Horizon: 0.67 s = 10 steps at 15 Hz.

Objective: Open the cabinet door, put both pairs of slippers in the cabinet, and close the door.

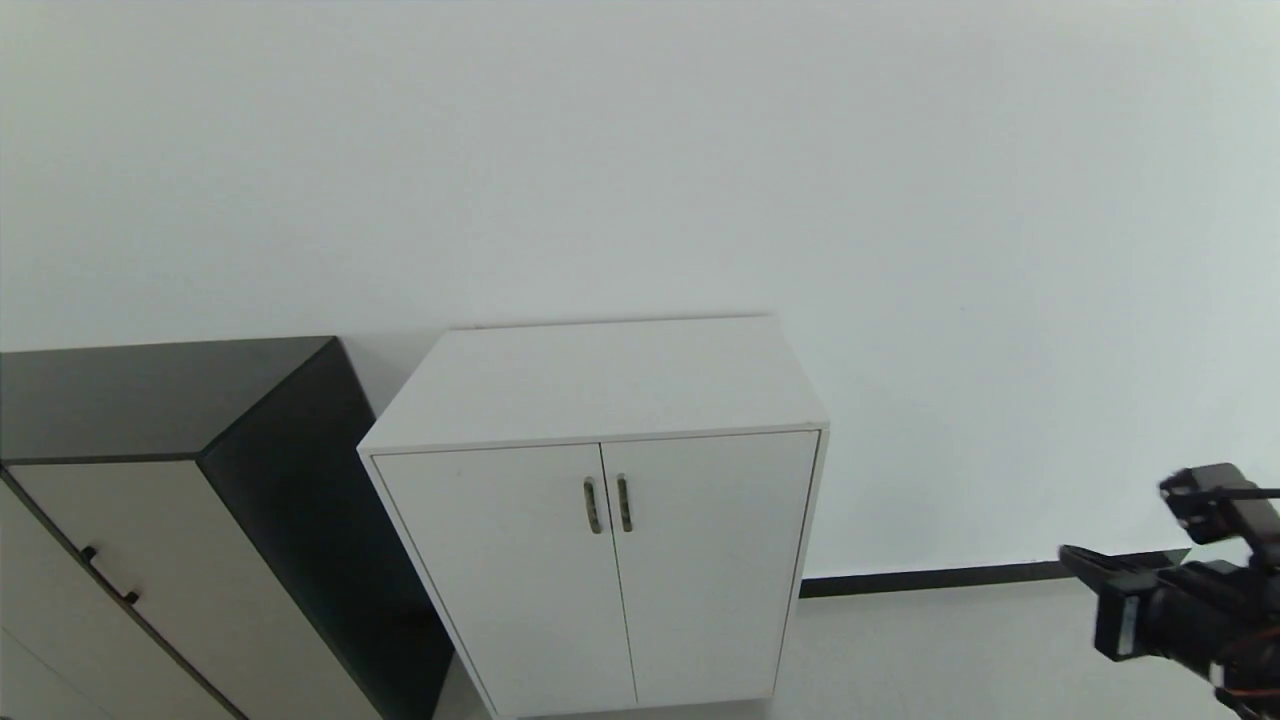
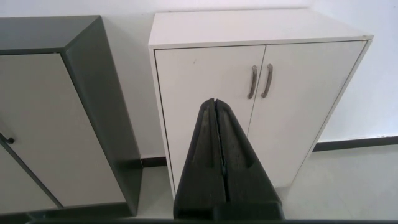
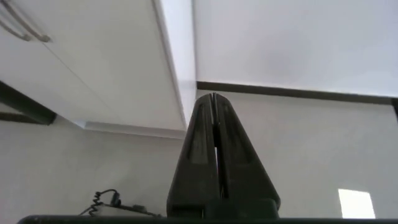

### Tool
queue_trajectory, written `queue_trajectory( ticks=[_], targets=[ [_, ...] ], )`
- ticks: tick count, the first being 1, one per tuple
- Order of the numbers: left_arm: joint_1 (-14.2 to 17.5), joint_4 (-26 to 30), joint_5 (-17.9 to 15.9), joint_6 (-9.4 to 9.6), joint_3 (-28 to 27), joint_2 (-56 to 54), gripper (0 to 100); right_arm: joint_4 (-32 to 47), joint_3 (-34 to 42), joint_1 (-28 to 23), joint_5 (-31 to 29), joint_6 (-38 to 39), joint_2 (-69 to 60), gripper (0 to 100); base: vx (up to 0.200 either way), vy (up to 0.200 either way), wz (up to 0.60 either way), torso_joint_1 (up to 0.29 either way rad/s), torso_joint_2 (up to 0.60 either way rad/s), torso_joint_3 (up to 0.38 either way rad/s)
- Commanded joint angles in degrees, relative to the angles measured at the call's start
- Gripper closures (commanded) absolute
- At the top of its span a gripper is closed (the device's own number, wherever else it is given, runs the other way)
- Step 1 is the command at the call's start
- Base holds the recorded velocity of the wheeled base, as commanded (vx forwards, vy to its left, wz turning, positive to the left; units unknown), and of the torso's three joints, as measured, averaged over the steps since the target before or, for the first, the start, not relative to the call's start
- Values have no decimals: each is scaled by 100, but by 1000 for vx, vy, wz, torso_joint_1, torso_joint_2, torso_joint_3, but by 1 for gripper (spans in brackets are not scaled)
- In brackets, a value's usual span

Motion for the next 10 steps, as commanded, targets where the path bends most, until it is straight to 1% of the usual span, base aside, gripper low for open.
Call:
queue_trajectory(
  ticks=[1,2,3,5,6,7,9,10],
  targets=[
    [-1,-2,2,-1,0,4,100,1725,700,-1076,381,-90,-2785,100,0,0,0,0,0,0],
    [-1,-2,2,-1,0,4,100,2525,700,-1147,636,-99,-3585,100,0,0,0,0,0,0],
    [-1,-2,2,-1,0,4,100,2973,691,-1147,645,-99,-4016,100,0,0,0,0,0,0],
    [-1,-2,2,-1,0,4,100,4819,506,-1155,609,-81,-5651,100,0,0,0,0,0,0],
    [-1,-2,2,-1,0,4,100,5363,498,-1155,522,-81,-6283,100,0,0,0,0,0,0],
    [-1,-2,2,-1,0,4,100,5680,506,-1147,522,-90,-6732,100,0,0,0,0,0,0],
    [-1,-2,2,-1,0,4,100,5697,533,-1138,566,-81,-7031,100,0,0,0,0,0,0],
    [-1,-2,2,-1,0,4,100,5697,542,-1024,583,-73,-7233,100,0,0,0,0,0,0]
  ],
)
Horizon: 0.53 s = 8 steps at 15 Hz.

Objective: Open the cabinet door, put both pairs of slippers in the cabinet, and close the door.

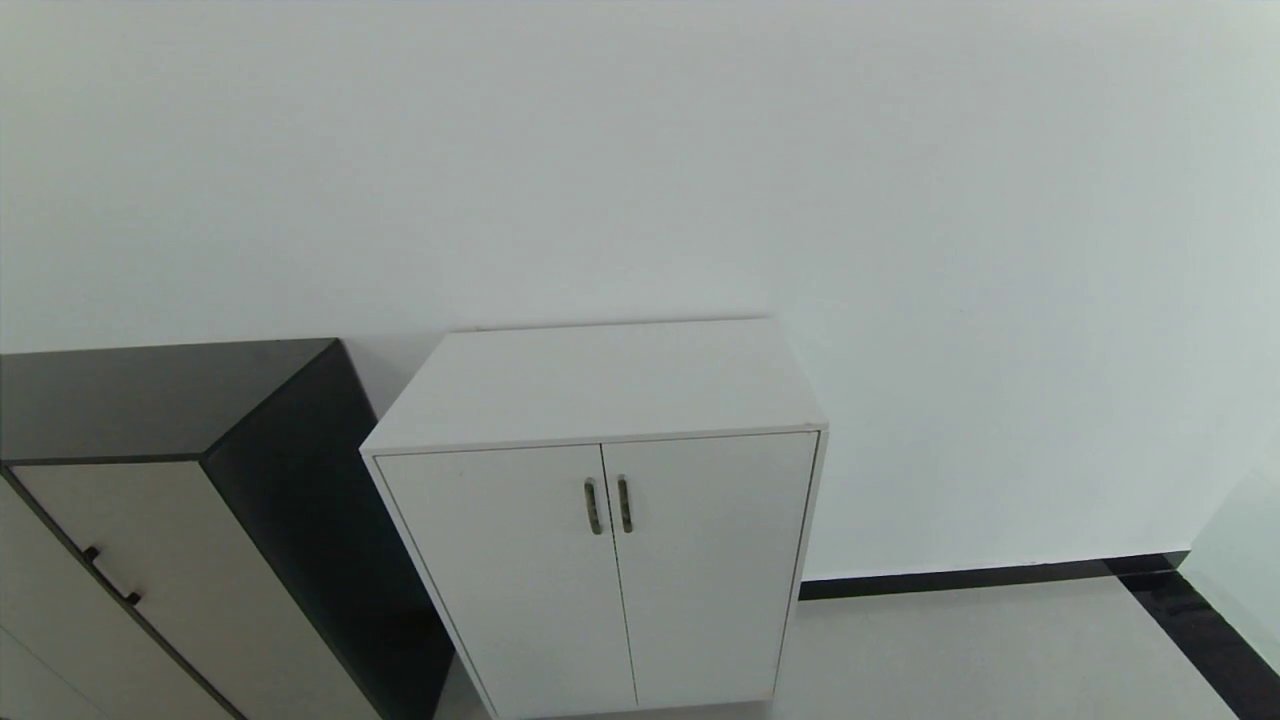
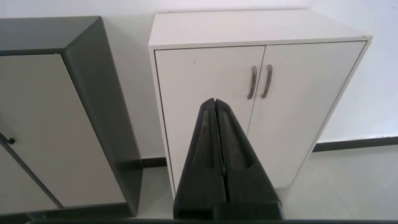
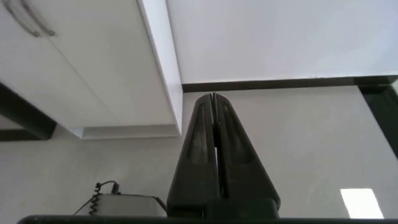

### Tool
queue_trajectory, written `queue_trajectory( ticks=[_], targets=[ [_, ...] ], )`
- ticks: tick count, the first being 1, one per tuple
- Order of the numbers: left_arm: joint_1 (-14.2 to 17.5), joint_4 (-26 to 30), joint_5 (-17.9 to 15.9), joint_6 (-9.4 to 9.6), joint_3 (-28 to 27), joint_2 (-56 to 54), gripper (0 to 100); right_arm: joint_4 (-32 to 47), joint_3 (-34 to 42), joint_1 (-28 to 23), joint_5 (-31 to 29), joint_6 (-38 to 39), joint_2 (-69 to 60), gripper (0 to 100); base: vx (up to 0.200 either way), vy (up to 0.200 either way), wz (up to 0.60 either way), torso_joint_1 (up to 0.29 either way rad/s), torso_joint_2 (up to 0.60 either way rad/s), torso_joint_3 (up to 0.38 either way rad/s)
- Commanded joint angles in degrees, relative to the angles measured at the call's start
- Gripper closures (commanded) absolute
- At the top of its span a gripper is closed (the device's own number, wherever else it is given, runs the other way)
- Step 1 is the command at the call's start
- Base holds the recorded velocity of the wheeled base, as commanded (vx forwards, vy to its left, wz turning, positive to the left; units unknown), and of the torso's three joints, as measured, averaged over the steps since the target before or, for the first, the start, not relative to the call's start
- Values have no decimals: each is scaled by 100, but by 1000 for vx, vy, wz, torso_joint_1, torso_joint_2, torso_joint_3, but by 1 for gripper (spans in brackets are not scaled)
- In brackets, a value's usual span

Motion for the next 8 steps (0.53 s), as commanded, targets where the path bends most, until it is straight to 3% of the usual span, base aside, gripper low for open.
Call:
queue_trajectory(
  ticks=[1,6,8],
  targets=[
    [5,-2,2,1,0,4,100,185,17,258,35,15,-1186,100,0,0,0,0,0,0],
    [5,-2,2,-7,0,4,100,9,158,644,-9,-327,-1309,100,0,0,0,0,0,0],
    [5,-2,-7,-7,0,4,100,9,158,346,-9,-336,-1318,100,0,0,0,0,0,0]
  ],
)
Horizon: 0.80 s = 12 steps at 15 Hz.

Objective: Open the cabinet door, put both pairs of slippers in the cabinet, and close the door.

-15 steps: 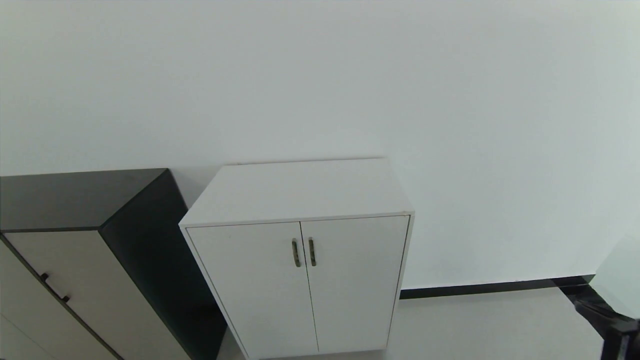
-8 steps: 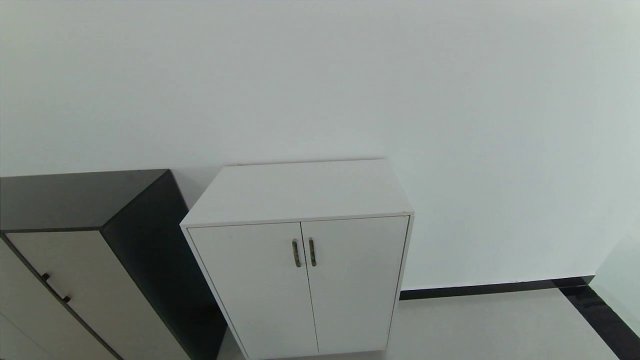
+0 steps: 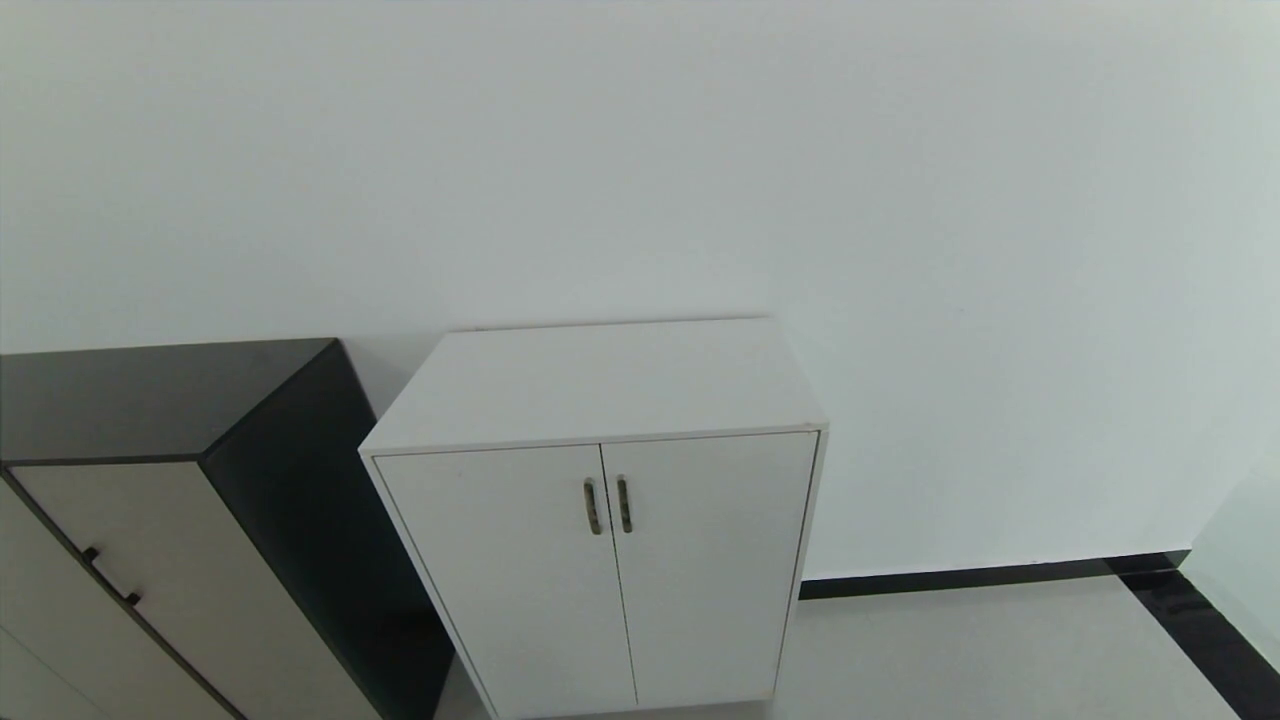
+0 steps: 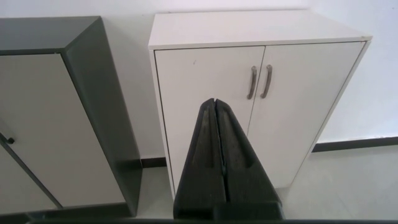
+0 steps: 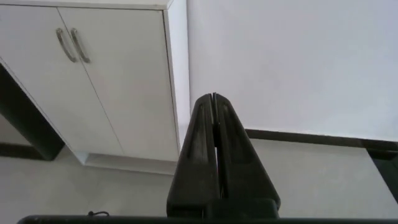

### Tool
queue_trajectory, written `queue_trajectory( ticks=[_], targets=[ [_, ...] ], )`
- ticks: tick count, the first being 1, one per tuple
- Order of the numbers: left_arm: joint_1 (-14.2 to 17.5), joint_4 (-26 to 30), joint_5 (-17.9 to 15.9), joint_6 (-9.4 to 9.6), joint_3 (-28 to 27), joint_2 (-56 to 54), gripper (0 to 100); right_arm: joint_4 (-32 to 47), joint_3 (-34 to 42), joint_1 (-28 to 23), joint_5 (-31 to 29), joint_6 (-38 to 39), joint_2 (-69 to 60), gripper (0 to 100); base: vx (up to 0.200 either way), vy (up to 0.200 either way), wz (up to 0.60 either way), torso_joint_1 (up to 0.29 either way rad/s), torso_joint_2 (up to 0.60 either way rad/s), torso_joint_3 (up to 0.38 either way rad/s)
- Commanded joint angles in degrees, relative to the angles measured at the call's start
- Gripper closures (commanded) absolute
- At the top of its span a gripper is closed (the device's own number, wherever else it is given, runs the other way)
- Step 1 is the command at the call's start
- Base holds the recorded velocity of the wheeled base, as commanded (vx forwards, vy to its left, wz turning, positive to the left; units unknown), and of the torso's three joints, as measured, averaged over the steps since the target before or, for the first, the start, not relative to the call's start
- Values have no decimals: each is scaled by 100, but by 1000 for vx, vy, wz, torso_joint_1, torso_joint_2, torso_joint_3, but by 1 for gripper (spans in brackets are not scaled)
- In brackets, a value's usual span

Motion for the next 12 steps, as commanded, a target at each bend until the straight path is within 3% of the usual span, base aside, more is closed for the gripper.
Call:
queue_trajectory(
  ticks=[1,7,12],
  targets=[
    [-1,-2,2,0,0,4,100,1,3,-243,-5,1,-57,100,0,0,0,0,0,0],
    [-1,-2,2,0,0,4,100,1,-6,-691,-101,9,-540,100,0,0,0,0,0,0],
    [-1,-2,11,9,0,-5,100,10,3,-718,-119,220,-610,100,0,0,0,0,0,0]
  ],
)
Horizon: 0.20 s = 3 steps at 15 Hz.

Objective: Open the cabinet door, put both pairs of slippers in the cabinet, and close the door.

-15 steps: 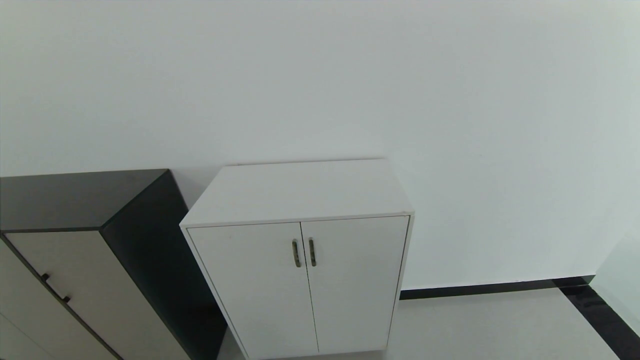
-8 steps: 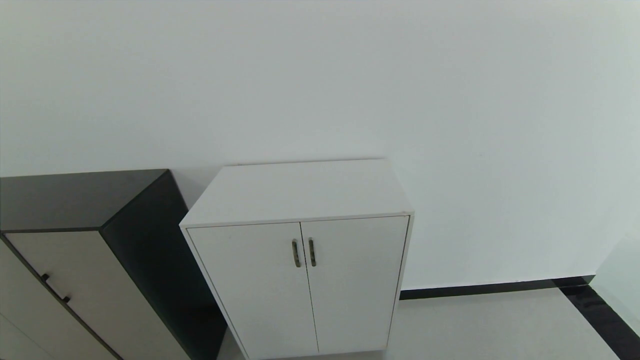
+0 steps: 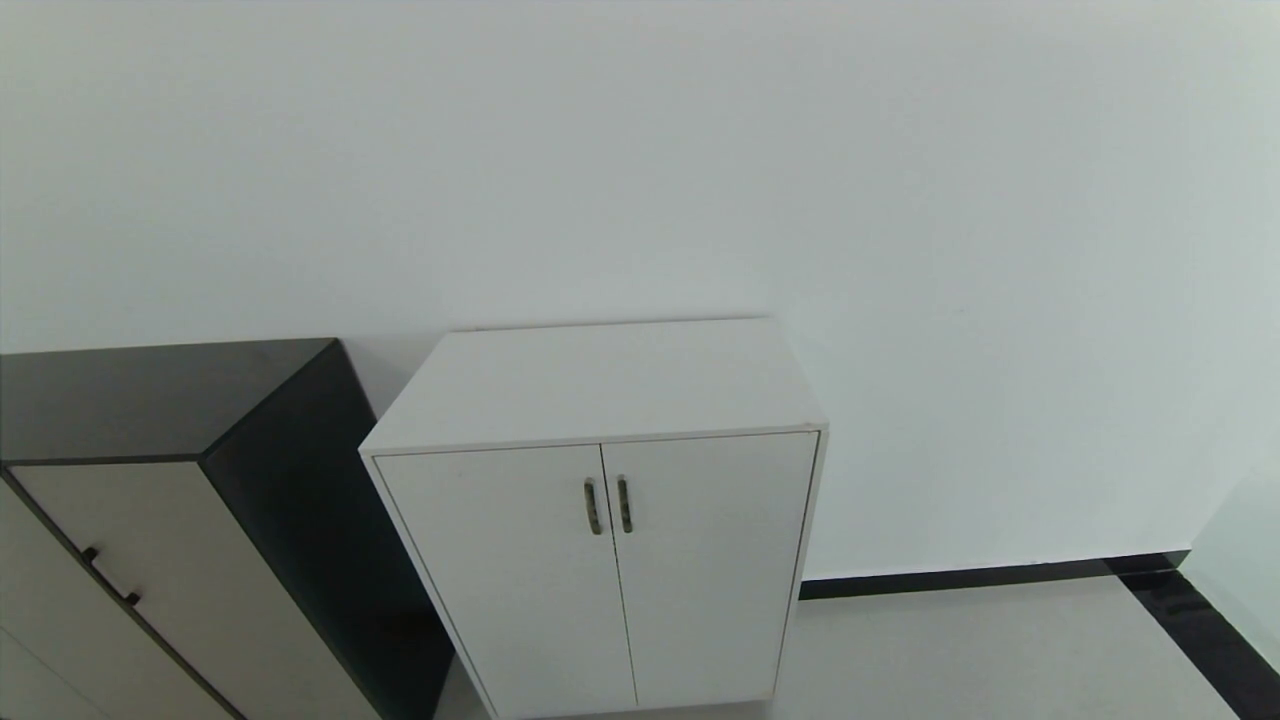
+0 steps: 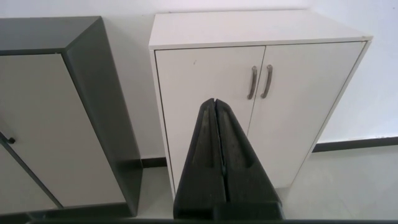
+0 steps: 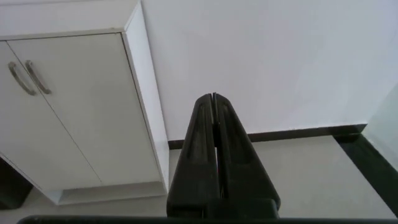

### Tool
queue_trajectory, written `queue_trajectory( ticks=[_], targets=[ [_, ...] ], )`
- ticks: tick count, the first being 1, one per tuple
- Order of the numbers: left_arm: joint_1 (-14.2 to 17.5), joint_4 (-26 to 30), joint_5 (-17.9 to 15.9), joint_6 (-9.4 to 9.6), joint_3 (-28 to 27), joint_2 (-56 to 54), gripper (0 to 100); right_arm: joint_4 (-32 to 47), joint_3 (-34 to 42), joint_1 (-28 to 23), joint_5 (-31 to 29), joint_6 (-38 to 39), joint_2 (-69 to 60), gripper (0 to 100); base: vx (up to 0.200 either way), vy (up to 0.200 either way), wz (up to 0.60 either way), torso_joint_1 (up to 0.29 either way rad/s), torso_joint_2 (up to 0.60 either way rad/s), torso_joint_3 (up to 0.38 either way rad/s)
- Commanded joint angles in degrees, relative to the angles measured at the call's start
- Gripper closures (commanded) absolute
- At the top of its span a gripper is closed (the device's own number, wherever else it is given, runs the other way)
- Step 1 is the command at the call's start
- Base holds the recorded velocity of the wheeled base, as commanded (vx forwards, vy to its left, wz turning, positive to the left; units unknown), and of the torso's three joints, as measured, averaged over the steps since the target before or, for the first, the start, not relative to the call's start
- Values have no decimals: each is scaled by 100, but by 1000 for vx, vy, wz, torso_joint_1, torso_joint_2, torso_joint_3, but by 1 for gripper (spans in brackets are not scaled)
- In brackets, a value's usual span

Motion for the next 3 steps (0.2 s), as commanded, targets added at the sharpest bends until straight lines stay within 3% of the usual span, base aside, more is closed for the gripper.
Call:
queue_trajectory(
  ticks=[1,3],
  targets=[
    [1,-2,3,1,0,-5,100,7,3,-2,4,-15,-16,100,0,0,0,0,0,0],
    [1,-2,3,1,0,4,100,-2,12,-2,4,-7,-16,100,0,0,0,0,0,0]
  ],
)
